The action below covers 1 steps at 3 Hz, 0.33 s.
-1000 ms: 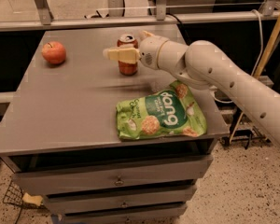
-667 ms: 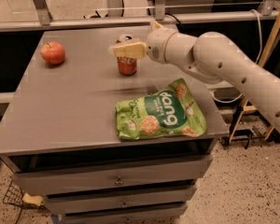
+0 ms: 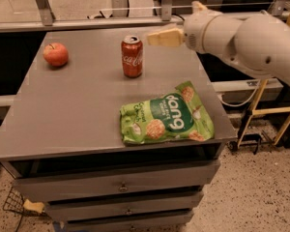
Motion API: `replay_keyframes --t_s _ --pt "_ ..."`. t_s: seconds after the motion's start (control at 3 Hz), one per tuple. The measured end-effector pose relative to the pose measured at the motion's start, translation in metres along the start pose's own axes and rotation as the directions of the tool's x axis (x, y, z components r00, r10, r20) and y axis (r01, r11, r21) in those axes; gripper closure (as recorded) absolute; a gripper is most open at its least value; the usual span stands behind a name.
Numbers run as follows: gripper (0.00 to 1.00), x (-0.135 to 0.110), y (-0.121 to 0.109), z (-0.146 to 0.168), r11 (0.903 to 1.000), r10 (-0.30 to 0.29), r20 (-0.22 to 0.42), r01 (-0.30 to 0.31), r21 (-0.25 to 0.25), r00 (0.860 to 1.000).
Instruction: Place coke can upright
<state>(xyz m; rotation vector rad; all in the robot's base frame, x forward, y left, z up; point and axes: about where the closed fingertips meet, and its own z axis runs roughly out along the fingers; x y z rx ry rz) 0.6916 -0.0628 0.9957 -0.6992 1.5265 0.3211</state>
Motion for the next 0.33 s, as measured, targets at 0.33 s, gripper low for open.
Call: replay_keyframes --t_s 0.33 --pt "0.0 -0.0012 -0.0138 -0.013 0.9994 -0.002 -0.001 0.002 0.035 1.0"
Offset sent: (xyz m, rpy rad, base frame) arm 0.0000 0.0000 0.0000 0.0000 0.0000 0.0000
